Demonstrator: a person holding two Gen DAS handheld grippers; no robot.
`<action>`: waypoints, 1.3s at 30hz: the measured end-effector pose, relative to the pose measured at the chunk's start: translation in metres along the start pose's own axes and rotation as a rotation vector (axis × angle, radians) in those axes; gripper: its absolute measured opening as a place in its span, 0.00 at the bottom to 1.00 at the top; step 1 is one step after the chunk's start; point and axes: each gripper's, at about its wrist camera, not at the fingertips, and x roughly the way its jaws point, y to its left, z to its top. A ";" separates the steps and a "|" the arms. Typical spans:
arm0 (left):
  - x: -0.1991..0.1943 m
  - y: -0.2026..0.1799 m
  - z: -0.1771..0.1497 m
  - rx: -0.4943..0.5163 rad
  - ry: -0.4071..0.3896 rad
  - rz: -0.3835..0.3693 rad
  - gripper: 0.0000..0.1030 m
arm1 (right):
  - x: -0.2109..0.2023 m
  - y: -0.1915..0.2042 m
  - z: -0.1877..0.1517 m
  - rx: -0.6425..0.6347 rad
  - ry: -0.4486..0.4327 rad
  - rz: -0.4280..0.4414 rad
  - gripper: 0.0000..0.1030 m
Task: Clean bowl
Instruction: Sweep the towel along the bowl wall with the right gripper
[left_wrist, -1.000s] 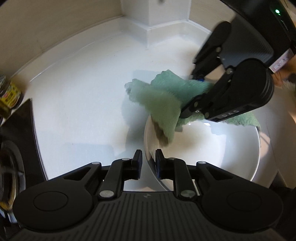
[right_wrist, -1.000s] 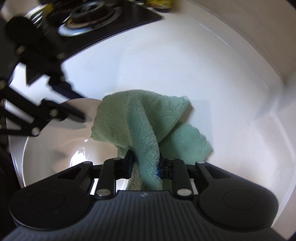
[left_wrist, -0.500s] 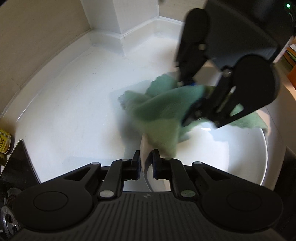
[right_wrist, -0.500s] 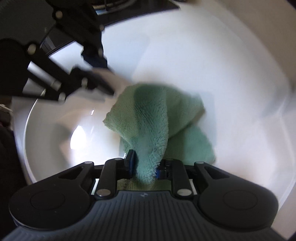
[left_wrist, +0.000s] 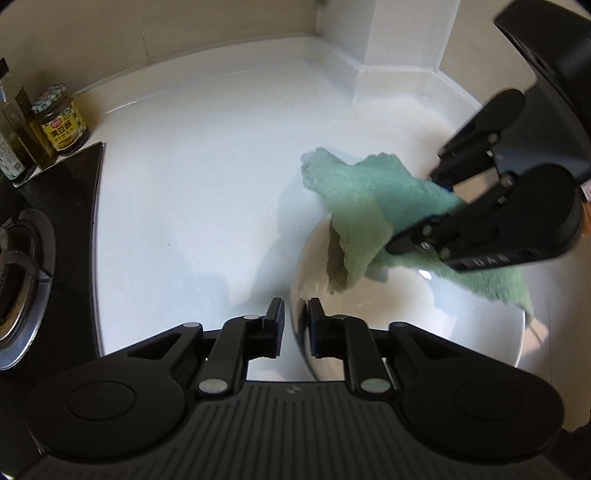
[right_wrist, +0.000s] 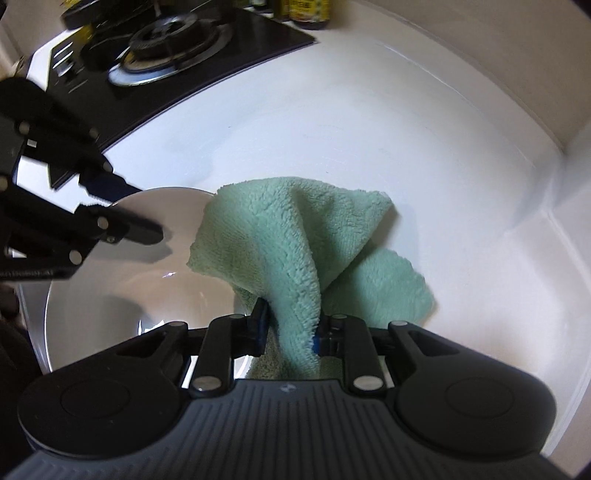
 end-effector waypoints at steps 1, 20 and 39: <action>0.002 0.001 0.001 0.020 -0.002 -0.007 0.10 | 0.002 0.001 -0.001 -0.014 0.021 0.012 0.17; 0.012 0.018 0.007 -0.064 0.004 -0.028 0.18 | 0.018 -0.008 0.023 -0.033 0.013 0.058 0.17; 0.042 0.021 0.042 0.229 -0.001 -0.082 0.09 | 0.024 0.008 0.035 -0.244 0.118 0.003 0.23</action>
